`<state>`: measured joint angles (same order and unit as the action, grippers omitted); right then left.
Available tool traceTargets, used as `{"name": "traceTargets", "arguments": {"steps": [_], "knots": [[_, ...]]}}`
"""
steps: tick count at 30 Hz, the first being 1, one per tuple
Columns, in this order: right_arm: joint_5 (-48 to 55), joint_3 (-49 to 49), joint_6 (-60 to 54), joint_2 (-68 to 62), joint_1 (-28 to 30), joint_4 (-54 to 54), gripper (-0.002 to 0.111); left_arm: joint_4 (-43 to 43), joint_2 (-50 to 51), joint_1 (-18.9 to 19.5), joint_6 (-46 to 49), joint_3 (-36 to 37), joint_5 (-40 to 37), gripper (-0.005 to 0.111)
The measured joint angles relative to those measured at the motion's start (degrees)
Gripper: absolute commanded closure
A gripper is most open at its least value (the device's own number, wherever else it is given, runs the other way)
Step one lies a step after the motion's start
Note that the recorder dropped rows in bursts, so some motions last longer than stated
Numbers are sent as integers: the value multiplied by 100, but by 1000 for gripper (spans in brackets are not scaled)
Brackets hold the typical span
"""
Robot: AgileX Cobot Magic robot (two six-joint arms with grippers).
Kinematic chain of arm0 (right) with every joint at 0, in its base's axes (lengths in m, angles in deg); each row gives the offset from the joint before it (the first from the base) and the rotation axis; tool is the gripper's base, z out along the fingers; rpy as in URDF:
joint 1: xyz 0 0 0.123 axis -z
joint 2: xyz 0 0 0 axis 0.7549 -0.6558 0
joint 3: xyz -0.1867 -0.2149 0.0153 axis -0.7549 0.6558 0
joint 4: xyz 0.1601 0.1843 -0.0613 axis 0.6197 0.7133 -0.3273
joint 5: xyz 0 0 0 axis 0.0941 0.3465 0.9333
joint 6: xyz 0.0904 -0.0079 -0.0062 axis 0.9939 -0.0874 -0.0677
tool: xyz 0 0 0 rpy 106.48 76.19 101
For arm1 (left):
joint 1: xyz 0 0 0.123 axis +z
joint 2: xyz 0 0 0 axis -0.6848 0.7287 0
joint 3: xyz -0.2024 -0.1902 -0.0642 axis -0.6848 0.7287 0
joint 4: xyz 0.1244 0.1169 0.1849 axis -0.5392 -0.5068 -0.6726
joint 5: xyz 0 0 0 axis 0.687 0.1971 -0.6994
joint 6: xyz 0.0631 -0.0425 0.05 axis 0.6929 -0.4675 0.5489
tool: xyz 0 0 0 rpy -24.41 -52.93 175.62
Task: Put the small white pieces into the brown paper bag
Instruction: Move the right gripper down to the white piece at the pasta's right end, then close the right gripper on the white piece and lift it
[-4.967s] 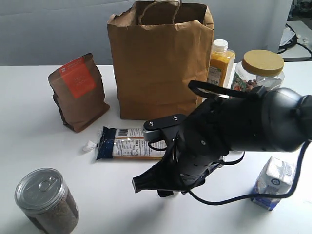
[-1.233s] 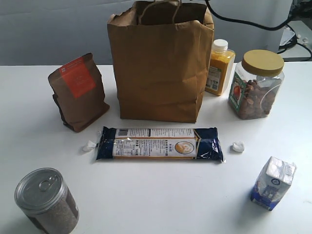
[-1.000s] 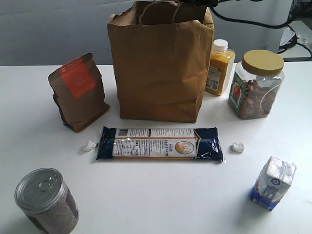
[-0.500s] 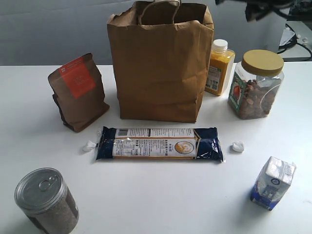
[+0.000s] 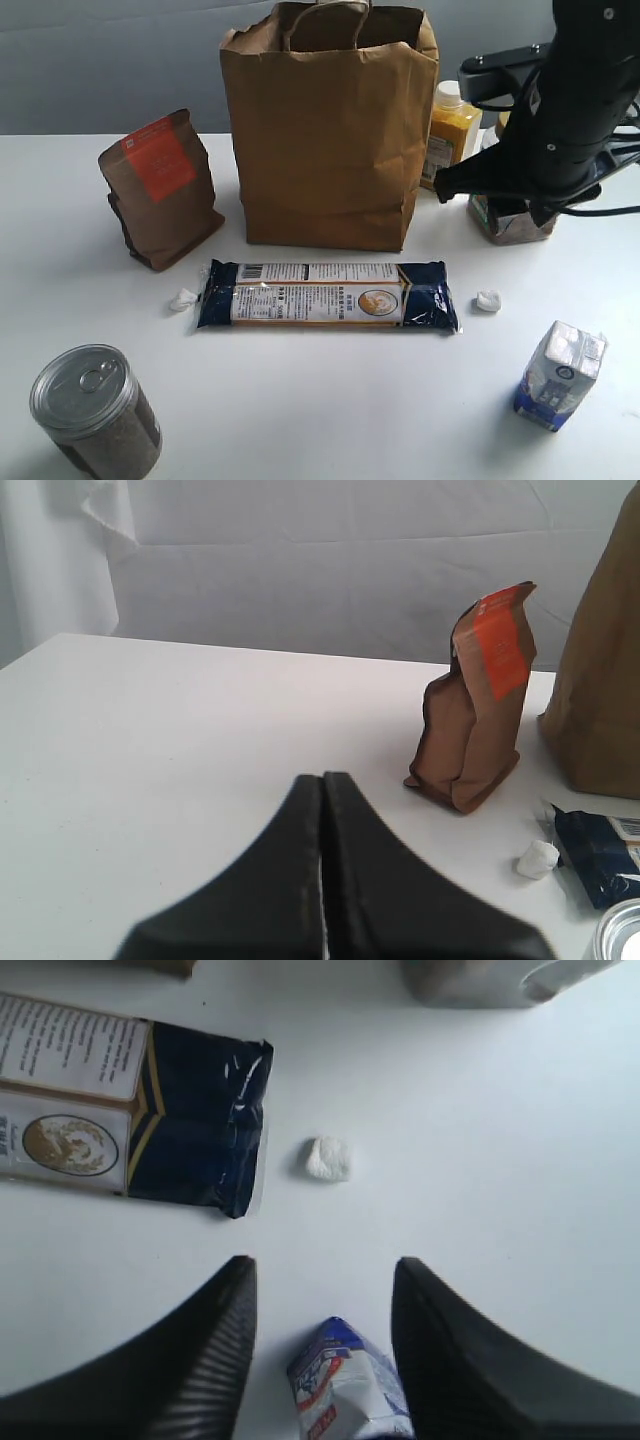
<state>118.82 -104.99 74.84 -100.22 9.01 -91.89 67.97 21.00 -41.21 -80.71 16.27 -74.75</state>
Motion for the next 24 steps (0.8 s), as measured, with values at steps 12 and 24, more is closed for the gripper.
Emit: {"name": "traceTargets", "arguments": {"steps": [12, 24], "knots": [[-506, 11, 0, -846, 10, 60, 59, 0, 0, 0, 0, 0, 0, 107], [-1250, 585, -237, -1175, 559, 389, 59, 0, 0, 0, 0, 0, 0, 107]]}}
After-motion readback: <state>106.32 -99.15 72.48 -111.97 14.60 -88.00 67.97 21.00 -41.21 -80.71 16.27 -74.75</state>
